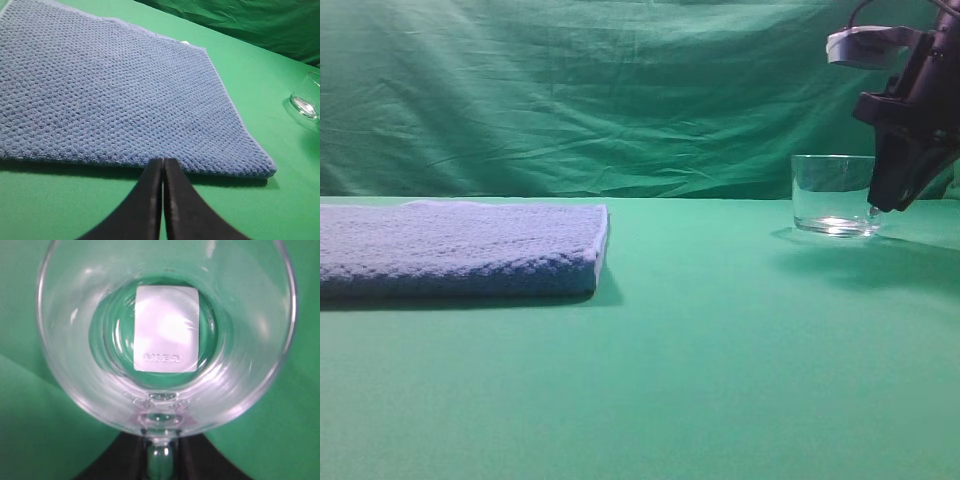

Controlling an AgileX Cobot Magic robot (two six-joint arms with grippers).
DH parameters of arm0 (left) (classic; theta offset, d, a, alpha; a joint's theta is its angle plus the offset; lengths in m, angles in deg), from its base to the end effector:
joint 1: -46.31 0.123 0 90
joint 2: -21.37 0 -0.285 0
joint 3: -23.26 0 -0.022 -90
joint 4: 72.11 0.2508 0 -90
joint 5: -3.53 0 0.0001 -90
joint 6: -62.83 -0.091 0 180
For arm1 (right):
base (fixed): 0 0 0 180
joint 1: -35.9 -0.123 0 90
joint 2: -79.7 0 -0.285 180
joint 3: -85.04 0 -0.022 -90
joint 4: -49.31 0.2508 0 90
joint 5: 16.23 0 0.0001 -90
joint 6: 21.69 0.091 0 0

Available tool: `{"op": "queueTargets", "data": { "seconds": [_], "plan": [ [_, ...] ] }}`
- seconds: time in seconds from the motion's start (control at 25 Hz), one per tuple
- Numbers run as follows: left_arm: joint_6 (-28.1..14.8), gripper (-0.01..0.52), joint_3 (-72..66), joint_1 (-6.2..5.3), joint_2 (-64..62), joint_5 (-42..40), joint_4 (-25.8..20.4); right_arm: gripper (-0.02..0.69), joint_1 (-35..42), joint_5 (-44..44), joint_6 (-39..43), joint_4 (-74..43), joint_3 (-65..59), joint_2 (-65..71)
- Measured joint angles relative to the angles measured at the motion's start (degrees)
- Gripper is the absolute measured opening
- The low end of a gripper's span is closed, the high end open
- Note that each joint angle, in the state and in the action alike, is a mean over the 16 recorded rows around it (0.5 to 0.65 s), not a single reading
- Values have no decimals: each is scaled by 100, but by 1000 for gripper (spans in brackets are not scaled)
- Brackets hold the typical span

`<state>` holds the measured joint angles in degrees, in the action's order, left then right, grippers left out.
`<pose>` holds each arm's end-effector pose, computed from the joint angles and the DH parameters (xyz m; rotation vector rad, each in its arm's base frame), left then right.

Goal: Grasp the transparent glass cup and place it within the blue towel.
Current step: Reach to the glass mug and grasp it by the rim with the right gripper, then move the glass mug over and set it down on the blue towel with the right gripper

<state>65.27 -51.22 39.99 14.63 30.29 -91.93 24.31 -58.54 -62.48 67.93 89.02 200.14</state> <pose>0.0458 -0.0191 0.1907 -0.1216 1.8789 -0.4628 0.4007 0.1022 0.1947 -0.9477 2.5418 0.2201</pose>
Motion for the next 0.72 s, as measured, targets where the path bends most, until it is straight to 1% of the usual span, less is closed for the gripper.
{"op": "queueTargets", "data": {
  "seconds": [0.4,0.72],
  "plan": [
    [0,0,0,0,0,0,0,102,-1527,120,17,-33,1188,117],
    [0,0,0,0,0,0,0,102,-2705,393,58,-1,2111,705]
  ]
}}
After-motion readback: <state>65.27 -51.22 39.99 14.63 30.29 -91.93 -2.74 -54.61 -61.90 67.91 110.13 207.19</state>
